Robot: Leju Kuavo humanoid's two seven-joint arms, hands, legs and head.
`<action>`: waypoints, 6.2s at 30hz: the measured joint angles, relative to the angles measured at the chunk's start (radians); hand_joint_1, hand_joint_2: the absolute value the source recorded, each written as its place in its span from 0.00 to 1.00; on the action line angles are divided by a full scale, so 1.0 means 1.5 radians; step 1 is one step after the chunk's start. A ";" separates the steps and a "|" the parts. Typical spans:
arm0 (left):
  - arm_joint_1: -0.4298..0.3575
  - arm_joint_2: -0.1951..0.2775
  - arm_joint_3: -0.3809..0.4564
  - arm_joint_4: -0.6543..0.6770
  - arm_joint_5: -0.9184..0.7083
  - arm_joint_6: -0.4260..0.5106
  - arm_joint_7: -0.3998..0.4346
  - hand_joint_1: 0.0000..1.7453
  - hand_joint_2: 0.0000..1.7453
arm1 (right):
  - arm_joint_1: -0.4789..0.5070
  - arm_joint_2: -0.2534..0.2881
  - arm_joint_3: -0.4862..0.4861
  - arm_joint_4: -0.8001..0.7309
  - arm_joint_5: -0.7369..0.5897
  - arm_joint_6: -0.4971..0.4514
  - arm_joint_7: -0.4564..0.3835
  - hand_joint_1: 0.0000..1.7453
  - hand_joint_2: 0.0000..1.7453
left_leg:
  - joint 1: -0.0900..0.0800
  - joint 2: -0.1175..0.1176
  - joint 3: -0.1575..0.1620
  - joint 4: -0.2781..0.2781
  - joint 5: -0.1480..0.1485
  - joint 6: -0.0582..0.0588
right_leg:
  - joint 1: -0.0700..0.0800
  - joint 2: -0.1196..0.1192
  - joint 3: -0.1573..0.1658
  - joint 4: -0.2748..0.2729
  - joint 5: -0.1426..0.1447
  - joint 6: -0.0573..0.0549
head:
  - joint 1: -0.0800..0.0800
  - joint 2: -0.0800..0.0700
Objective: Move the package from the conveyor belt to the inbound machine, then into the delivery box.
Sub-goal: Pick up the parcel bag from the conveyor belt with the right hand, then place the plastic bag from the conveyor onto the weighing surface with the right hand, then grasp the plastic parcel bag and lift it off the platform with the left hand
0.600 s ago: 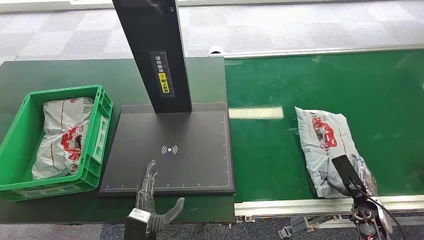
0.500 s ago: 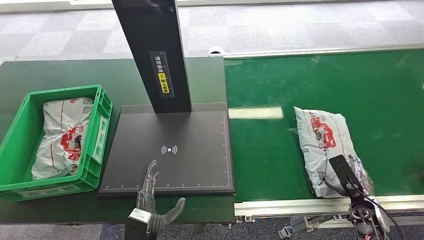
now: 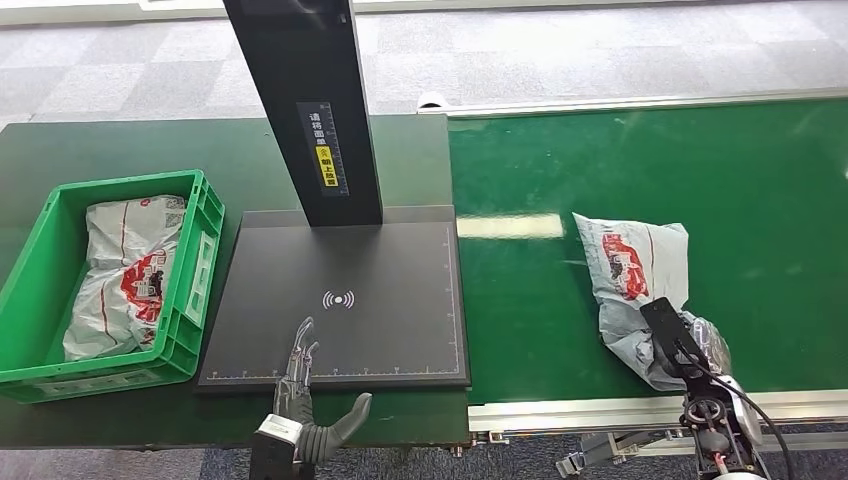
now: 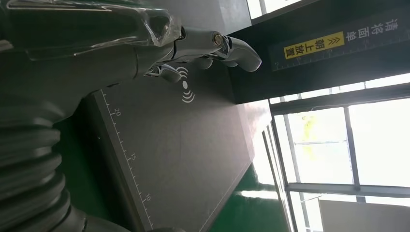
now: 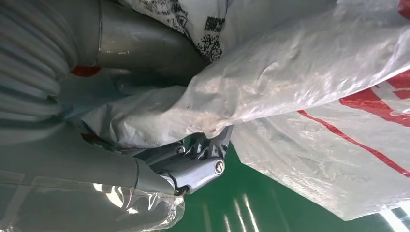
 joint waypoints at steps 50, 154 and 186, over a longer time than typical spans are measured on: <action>-0.061 -0.015 0.081 0.067 -0.087 0.039 0.000 0.00 1.00 | 0.011 0.234 0.543 -0.368 -0.121 0.093 -0.041 0.00 1.00 | 0.000 0.000 -0.002 0.000 0.001 -0.001 | 0.001 0.000 -0.002 0.001 0.000 0.000 | 0.000 0.000; -0.268 -0.076 0.095 0.127 -0.439 -0.030 0.178 1.00 1.00 | 0.117 0.190 0.363 -0.646 -0.290 0.044 -0.159 0.00 1.00 | 0.000 0.000 -0.001 0.000 0.002 -0.001 | 0.001 0.000 -0.001 0.001 0.000 0.000 | 0.000 0.000; -0.490 0.174 0.570 0.358 -0.369 0.115 0.215 1.00 1.00 | 0.117 0.184 0.370 -0.661 -0.305 0.042 -0.151 0.00 1.00 | 0.001 0.000 -0.001 0.000 0.004 -0.003 | 0.002 0.001 -0.001 0.002 0.001 -0.002 | 0.000 0.000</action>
